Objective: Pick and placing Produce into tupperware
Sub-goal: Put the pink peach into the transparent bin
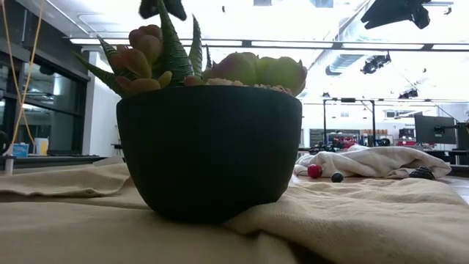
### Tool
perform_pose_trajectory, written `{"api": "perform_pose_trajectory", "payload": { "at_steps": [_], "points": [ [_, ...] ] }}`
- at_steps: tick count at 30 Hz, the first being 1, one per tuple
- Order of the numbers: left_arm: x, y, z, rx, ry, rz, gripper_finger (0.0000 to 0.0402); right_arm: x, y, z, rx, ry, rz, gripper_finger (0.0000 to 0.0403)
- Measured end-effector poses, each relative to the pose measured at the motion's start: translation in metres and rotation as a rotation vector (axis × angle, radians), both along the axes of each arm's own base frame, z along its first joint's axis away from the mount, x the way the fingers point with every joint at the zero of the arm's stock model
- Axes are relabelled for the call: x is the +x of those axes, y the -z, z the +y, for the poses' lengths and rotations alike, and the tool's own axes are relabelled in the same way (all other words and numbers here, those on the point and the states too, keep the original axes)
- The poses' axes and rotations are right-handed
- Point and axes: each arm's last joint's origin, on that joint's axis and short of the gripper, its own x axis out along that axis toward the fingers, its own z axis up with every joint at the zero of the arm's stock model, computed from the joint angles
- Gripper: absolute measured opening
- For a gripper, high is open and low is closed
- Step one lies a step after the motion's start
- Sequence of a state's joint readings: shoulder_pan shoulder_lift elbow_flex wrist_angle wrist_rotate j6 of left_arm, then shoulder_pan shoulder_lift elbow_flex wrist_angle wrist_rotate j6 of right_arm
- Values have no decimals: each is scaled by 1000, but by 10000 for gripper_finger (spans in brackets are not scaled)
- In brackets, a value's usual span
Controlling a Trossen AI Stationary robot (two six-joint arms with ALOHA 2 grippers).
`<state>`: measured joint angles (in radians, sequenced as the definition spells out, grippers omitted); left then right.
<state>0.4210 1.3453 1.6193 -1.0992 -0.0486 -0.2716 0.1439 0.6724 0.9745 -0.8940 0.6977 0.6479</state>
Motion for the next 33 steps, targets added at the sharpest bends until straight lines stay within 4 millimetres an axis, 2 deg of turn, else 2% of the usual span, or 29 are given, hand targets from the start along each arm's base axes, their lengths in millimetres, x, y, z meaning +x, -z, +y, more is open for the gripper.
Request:
{"api": "perform_pose_trajectory", "payload": {
  "at_steps": [7, 11, 16, 22, 28, 33],
  "points": [
    [-55, 36, -41, -56, -98, -313, 2, 1, 1, 1, 76, -57, 0, 94],
    [-78, 56, -59, -76, -126, -437, 1, -1, 6, -3, 166, -85, 48, 94],
    [-88, 87, -75, -124, -160, -467, 1, -6, 14, -10, 273, -38, 110, 94],
    [-85, 123, -89, -132, -127, -458, 0, -6, 16, -19, 375, 27, 99, 94],
    [-88, 145, -99, -134, -49, -508, 0, 9, 18, -33, 438, 127, 61, 94],
    [-103, 155, -106, -112, 54, -560, 0, 31, 24, -51, 501, 163, 63, 94]
  ]
}}
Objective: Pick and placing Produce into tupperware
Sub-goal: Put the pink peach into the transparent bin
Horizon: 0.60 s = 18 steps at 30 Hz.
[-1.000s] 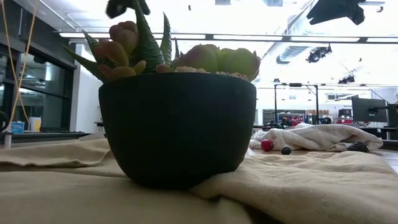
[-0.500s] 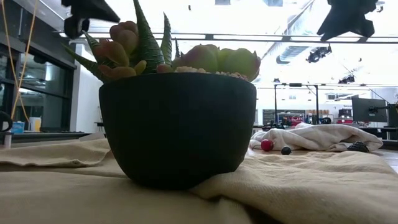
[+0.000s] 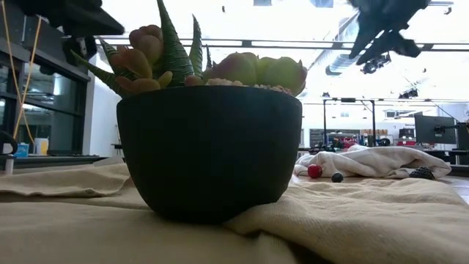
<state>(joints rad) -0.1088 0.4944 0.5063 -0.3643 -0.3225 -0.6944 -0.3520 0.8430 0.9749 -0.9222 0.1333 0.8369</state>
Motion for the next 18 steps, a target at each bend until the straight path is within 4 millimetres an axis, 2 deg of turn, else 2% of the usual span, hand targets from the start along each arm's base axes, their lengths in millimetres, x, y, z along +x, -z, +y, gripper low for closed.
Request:
{"api": "perform_pose_trajectory", "payload": {
  "at_steps": [4, 8, 11, 15, 18],
  "points": [
    [-15, 10, -1, 40, 50, -72, 0, 14, 5, -14, 36, -25, 44, 94],
    [-24, 20, -2, 87, 136, -163, 0, 21, -11, -28, 32, 34, 49, 94],
    [-28, 28, -2, 102, 173, -218, 0, 20, -30, -38, 44, 86, 92, 94],
    [-32, 43, -2, 104, 184, -223, 0, 19, -47, -52, 72, 133, 218, 94],
    [-33, 48, -2, 126, 194, -241, 0, 23, -50, -61, 134, 130, 338, 94]
  ]
}}
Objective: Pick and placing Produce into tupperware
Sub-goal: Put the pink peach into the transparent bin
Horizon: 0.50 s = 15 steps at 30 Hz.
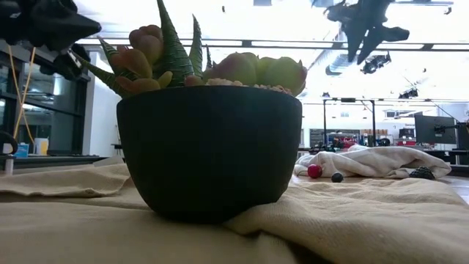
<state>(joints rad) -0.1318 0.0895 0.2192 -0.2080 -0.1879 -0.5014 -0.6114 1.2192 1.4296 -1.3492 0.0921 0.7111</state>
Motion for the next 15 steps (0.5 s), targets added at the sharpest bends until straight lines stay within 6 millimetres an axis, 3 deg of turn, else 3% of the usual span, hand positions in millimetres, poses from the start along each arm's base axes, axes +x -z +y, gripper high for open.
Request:
{"api": "perform_pose_trajectory", "payload": {
  "at_steps": [6, 15],
  "points": [
    [-2, 5, -2, 89, 68, -49, 0, 13, 8, -12, 82, -67, 146, 94],
    [-1, 20, -3, 67, 100, -28, 0, 30, 28, -29, 120, -244, 260, 94]
  ]
}}
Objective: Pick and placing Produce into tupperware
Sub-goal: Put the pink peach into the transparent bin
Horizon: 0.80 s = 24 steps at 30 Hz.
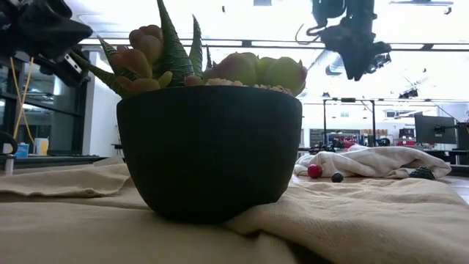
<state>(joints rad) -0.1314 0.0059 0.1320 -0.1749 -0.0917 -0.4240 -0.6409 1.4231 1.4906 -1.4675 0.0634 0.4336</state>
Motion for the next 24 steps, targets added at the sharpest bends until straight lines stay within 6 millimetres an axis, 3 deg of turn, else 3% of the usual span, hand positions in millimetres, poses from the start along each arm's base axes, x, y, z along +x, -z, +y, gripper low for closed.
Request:
{"api": "perform_pose_trajectory", "payload": {
  "at_steps": [10, 19, 24],
  "points": [
    [1, 5, -2, -77, 60, 23, 0, 3, 18, -25, 65, -15, 61, 102],
    [1, 5, -2, -134, 52, 30, 0, 10, 37, -42, 136, 69, 97, 172],
    [1, 5, -2, -135, 50, 30, 0, 20, 55, -51, 180, 89, 147, 188]
  ]
}}
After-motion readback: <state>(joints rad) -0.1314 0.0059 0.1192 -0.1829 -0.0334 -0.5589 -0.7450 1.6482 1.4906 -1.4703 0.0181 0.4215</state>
